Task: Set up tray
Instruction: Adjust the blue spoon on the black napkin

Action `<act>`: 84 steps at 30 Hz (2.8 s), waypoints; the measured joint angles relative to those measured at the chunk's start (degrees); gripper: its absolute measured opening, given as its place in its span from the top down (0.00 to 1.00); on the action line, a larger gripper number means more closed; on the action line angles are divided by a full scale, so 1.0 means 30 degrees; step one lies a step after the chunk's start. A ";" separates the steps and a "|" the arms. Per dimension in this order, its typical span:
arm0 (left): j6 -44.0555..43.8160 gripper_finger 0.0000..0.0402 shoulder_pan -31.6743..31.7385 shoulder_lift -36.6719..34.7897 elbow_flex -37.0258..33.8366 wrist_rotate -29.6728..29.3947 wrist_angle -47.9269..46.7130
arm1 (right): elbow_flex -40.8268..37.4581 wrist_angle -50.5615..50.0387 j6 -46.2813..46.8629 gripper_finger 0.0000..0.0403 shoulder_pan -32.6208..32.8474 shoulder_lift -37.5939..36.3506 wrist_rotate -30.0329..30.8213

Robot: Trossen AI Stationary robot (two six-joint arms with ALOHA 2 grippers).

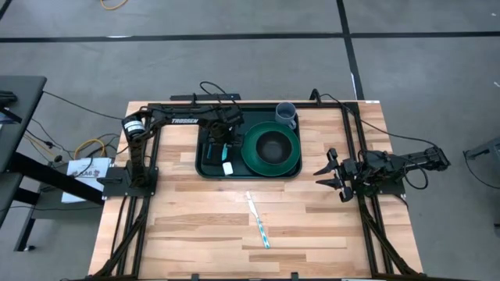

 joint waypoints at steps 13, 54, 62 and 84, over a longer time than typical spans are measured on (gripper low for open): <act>0.0095 0.70 -0.0124 0.1022 0.0178 0.0337 -0.0573 | 0.0000 0.0004 0.0000 0.71 -0.0003 0.0015 0.0000; 0.1231 0.70 -0.0131 0.1149 0.2218 -0.0851 -0.2473 | 0.0004 0.0001 0.0000 0.71 0.0004 0.0015 -0.0003; 0.1224 0.70 -0.0131 0.1252 0.2235 -0.0527 -0.2038 | 0.0000 0.0004 0.0000 0.71 0.0004 0.0015 -0.0004; 0.1172 0.70 -0.0138 0.2089 0.2313 -0.0291 -0.2289 | 0.0004 0.0003 0.0000 0.71 0.0004 0.0022 -0.0001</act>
